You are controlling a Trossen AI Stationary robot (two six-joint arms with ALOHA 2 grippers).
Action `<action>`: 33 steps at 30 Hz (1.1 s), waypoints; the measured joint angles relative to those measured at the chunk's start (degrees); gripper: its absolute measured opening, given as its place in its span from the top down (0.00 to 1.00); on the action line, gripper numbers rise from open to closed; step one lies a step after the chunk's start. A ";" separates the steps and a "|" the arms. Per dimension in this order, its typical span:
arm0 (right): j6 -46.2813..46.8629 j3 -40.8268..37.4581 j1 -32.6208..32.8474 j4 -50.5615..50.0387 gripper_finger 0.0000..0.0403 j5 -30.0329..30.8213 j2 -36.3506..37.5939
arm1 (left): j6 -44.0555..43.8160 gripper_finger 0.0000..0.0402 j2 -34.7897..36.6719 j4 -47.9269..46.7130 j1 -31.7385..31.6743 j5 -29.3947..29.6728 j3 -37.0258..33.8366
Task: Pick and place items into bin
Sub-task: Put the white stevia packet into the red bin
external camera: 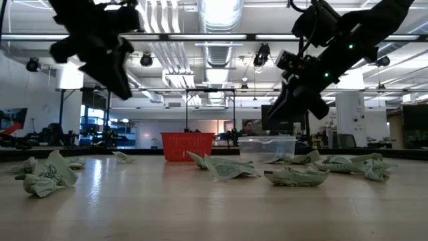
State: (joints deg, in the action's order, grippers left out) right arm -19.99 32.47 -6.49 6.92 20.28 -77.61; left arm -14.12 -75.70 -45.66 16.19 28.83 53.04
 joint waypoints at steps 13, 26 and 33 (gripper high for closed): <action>3.11 0.00 3.13 -1.82 0.73 -25.01 11.38 | 8.70 0.80 -3.31 -4.80 -7.56 1.10 -1.58; 11.26 -0.57 12.11 -3.91 0.73 -31.22 14.60 | 27.57 0.80 -4.78 1.59 -23.99 -17.72 -2.84; 12.33 -0.66 14.08 -3.58 0.75 -30.83 13.54 | 34.37 0.80 -8.88 2.27 -26.68 -19.64 -2.67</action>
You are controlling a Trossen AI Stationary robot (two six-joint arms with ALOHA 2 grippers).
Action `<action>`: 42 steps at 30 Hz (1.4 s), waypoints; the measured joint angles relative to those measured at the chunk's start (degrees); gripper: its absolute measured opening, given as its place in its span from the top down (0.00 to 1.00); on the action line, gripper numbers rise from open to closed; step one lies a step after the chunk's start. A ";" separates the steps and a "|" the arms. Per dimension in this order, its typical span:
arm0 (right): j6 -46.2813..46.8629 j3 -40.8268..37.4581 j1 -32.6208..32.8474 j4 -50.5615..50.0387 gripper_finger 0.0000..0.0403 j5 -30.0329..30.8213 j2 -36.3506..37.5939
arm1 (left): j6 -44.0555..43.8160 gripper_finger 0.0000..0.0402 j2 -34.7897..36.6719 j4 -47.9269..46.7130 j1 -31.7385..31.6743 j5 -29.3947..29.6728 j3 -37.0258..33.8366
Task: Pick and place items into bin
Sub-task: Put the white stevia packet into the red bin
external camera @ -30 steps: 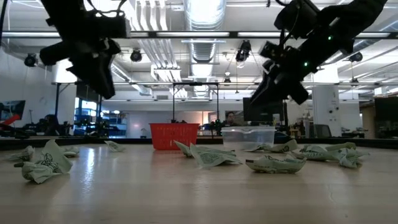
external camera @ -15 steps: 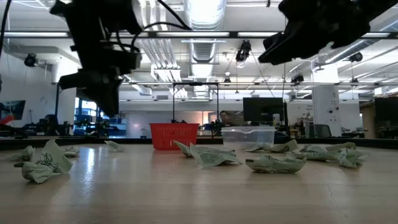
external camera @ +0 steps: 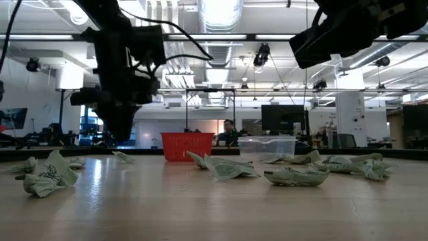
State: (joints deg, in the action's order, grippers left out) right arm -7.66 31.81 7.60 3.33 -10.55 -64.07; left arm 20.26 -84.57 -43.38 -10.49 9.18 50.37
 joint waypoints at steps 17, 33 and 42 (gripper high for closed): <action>0.24 -0.20 0.04 -0.12 0.77 0.01 -0.09 | 1.12 0.80 -5.96 3.06 -1.17 -8.07 -0.07; 2.12 -0.22 0.04 -0.13 0.82 0.01 -0.09 | -2.33 0.80 -6.16 3.94 -1.04 -13.48 -1.38; 1.80 -0.22 0.04 -0.13 0.81 0.03 -0.09 | -1.91 0.92 -6.14 3.96 -1.01 -12.03 -1.38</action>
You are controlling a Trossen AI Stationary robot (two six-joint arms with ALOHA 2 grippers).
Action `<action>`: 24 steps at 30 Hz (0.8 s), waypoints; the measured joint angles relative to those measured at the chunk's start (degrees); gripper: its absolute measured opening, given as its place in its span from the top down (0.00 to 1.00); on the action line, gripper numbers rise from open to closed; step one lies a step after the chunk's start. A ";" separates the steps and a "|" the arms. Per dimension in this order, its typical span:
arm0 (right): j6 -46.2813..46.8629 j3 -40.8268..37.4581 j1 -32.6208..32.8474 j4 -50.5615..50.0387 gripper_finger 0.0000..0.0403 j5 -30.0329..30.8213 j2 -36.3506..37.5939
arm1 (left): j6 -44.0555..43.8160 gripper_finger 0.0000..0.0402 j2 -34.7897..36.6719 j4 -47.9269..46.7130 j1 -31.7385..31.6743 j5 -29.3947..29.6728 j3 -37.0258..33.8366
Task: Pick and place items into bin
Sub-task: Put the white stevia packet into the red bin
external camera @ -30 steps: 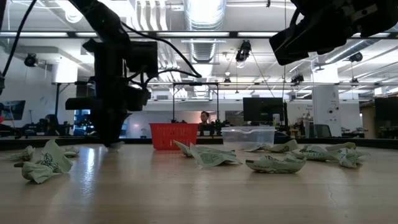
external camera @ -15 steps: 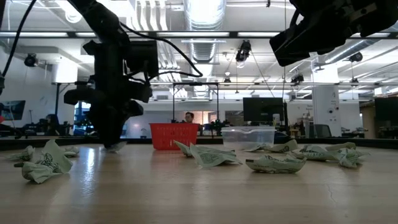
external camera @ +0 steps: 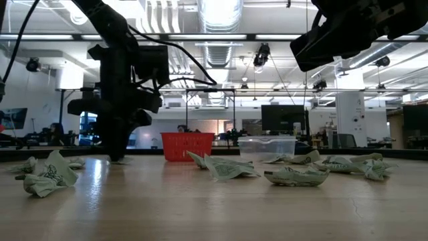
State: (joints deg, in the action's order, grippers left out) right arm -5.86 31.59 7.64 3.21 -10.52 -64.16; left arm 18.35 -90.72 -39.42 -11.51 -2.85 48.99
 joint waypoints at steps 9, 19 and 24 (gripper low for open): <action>-0.77 0.00 0.00 -0.01 0.84 0.00 0.00 | 0.03 1.00 0.20 -0.10 0.00 0.26 0.00; -1.08 0.00 -0.02 -0.09 0.84 0.02 -0.02 | -3.07 1.00 5.11 -5.70 1.72 4.92 2.72; -1.84 -0.02 -0.02 -0.24 0.84 0.04 -0.02 | -4.07 1.00 10.03 -3.61 4.09 9.77 4.71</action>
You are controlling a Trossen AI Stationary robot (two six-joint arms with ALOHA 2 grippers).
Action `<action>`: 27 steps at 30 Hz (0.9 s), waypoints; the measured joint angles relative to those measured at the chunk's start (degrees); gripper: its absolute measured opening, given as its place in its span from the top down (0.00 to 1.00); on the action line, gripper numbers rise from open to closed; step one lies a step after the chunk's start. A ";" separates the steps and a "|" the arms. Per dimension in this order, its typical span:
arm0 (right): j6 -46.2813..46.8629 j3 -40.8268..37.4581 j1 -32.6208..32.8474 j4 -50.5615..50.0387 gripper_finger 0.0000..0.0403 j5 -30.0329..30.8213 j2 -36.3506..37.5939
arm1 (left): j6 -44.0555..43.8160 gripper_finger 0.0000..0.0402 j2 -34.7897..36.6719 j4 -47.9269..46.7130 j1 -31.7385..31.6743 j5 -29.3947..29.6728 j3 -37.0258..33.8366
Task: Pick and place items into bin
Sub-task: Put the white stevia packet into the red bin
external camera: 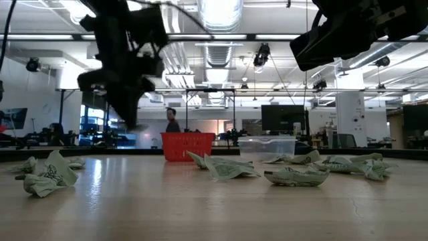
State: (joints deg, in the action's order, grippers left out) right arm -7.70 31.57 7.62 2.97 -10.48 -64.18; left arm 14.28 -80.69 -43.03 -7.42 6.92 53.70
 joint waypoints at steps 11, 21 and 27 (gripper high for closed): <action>0.01 0.00 0.00 0.11 0.85 0.11 0.00 | 4.89 1.00 3.11 19.35 1.42 10.83 1.26; 1.33 -0.02 -0.01 -0.65 0.86 0.11 0.00 | 5.57 1.00 -7.15 25.93 0.22 19.32 2.74; 1.55 -0.02 -0.02 -0.94 0.86 0.11 0.00 | 5.58 1.00 -11.99 25.71 0.24 19.56 4.41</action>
State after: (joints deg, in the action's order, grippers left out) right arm -6.15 31.55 7.60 2.03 -10.37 -64.18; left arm 19.86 -92.67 -17.32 -7.18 26.48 58.11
